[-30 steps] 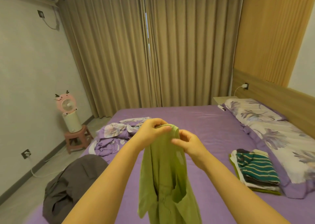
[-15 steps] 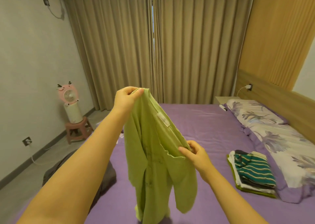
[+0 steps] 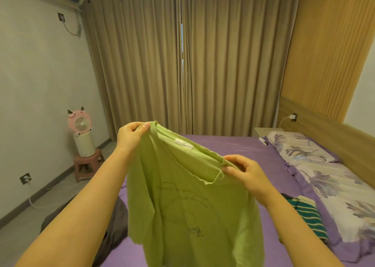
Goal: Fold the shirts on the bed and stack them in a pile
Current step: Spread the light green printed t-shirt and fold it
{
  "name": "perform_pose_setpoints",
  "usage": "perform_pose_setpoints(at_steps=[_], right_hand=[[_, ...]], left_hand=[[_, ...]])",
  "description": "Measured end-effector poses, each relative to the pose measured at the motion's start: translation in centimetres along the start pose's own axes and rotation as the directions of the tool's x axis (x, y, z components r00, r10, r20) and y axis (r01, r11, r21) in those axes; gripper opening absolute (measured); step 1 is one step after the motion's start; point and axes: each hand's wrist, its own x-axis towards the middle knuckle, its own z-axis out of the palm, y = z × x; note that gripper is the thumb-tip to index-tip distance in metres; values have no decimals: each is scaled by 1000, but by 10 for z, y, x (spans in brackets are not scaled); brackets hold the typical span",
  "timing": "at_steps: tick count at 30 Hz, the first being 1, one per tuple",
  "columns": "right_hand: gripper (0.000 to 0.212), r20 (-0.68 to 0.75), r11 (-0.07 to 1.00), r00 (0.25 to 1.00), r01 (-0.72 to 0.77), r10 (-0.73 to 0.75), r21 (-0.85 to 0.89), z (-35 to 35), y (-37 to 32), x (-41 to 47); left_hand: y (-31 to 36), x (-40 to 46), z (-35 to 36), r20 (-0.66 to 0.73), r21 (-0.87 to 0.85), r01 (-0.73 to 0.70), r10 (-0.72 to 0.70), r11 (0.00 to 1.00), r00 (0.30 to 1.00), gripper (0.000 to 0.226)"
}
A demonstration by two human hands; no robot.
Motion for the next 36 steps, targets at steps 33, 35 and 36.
perform_pose_setpoints(at_steps=[33, 35, 36], right_hand=[[15, 312, 948, 926, -273, 212, 166, -74, -33, 46], [7, 255, 961, 933, -273, 256, 36, -63, -18, 54], [10, 223, 962, 936, -272, 272, -33, -56, -5, 56]], left_hand=[[6, -18, 1, 161, 209, -152, 119, 966, 980, 20], [-17, -14, 5, 227, 296, -115, 47, 948, 973, 19], [-32, -14, 8, 263, 347, -92, -3, 934, 965, 19]])
